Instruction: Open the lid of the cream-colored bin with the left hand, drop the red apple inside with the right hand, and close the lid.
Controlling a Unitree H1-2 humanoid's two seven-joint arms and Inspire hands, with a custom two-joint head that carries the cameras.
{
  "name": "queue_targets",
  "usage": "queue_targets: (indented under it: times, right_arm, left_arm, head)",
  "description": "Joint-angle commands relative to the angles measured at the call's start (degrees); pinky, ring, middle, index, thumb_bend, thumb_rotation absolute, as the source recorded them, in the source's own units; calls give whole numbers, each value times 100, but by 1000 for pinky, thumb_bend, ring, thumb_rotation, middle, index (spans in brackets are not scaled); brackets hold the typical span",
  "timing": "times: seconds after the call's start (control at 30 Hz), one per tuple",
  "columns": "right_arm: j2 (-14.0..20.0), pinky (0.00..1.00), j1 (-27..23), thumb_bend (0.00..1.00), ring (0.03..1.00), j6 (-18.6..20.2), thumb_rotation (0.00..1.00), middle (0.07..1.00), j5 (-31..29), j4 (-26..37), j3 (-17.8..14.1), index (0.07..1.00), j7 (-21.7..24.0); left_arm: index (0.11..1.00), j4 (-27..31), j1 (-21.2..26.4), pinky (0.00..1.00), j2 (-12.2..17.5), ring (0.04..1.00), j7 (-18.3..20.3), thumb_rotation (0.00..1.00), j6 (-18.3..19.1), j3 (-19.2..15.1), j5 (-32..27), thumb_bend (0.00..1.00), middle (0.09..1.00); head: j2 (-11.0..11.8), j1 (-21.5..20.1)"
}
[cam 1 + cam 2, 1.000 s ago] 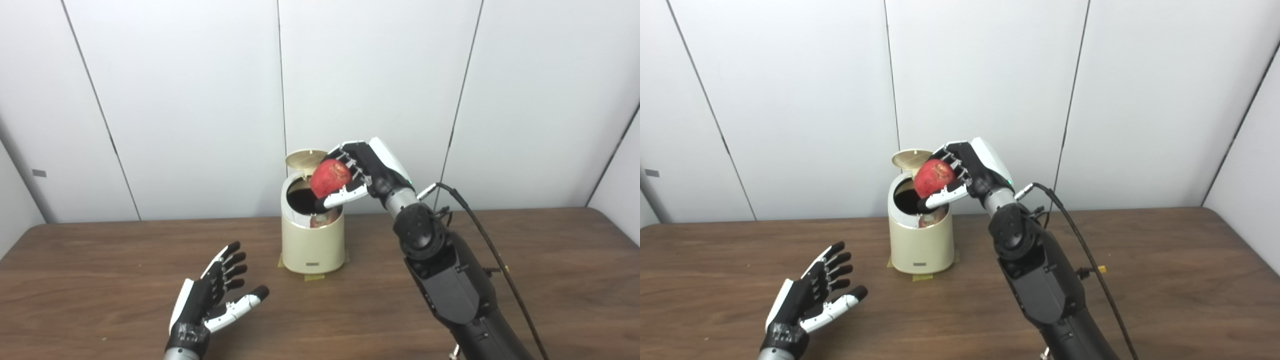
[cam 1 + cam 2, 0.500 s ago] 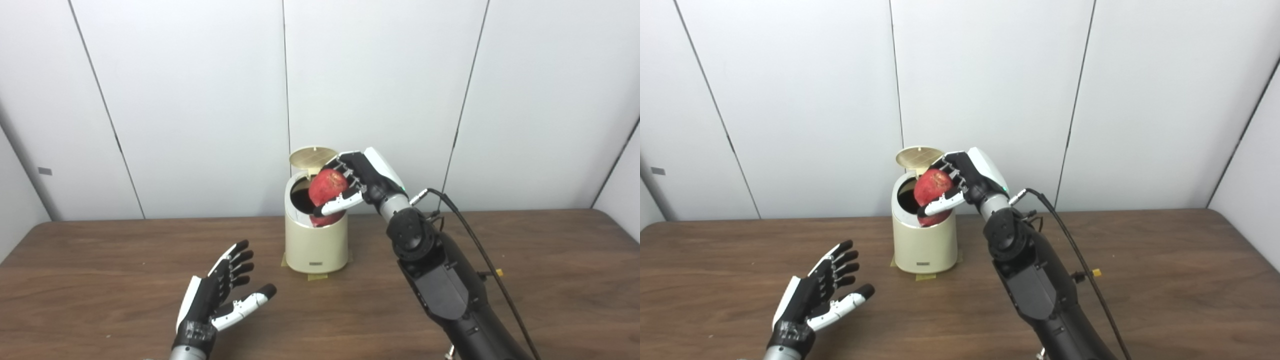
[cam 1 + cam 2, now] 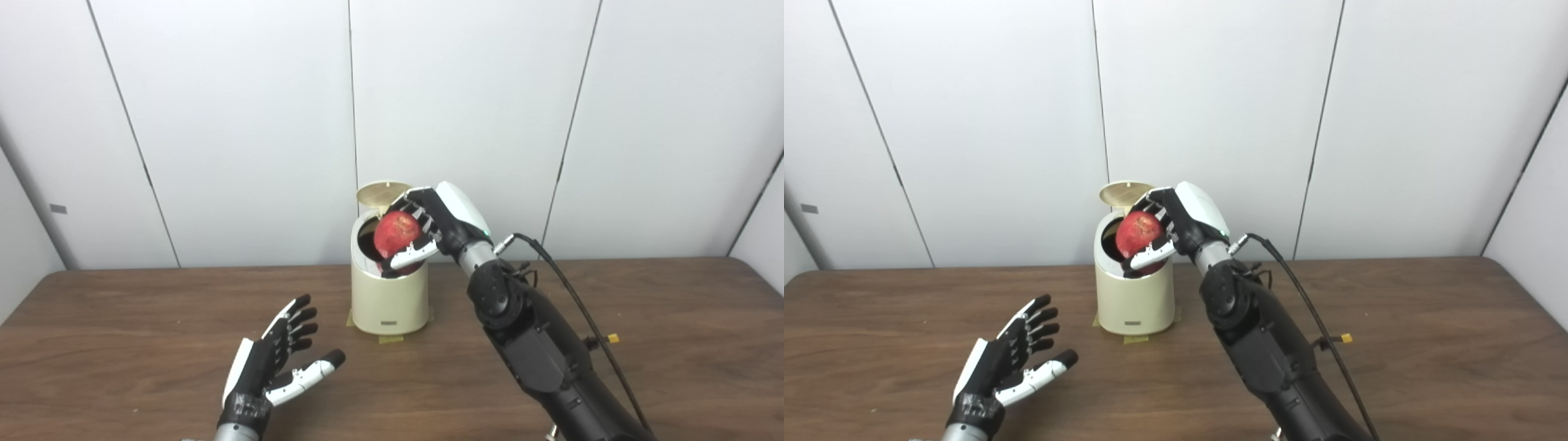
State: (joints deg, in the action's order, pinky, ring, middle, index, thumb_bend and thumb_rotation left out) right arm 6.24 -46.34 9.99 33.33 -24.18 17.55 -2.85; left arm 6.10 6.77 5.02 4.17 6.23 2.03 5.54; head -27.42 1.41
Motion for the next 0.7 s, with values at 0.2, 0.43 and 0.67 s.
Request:
queue_targets:
  times: [0.2, 0.43, 0.67]
  right_arm:
    - [84, 438, -309, 823, 609, -20, 27, 754, 285, 159, 69, 679, -90]
    - [78, 522, -254, 859, 738, 267, 15, 872, 375, 333, 87, 779, 65]
    - [120, 530, -222, 859, 772, 419, 7, 925, 476, 445, 156, 835, 202]
  left_arm:
    - [928, 111, 184, 823, 17, 850, -38, 323, -125, 27, 63, 837, 886]
    - [923, 96, 192, 827, 18, 843, -37, 319, -126, 31, 126, 830, 879]
    - [923, 103, 189, 806, 17, 844, -28, 319, -108, 34, 132, 832, 880]
  head:
    - [-16, -17]
    - [-14, -26]
    - [-31, -41]
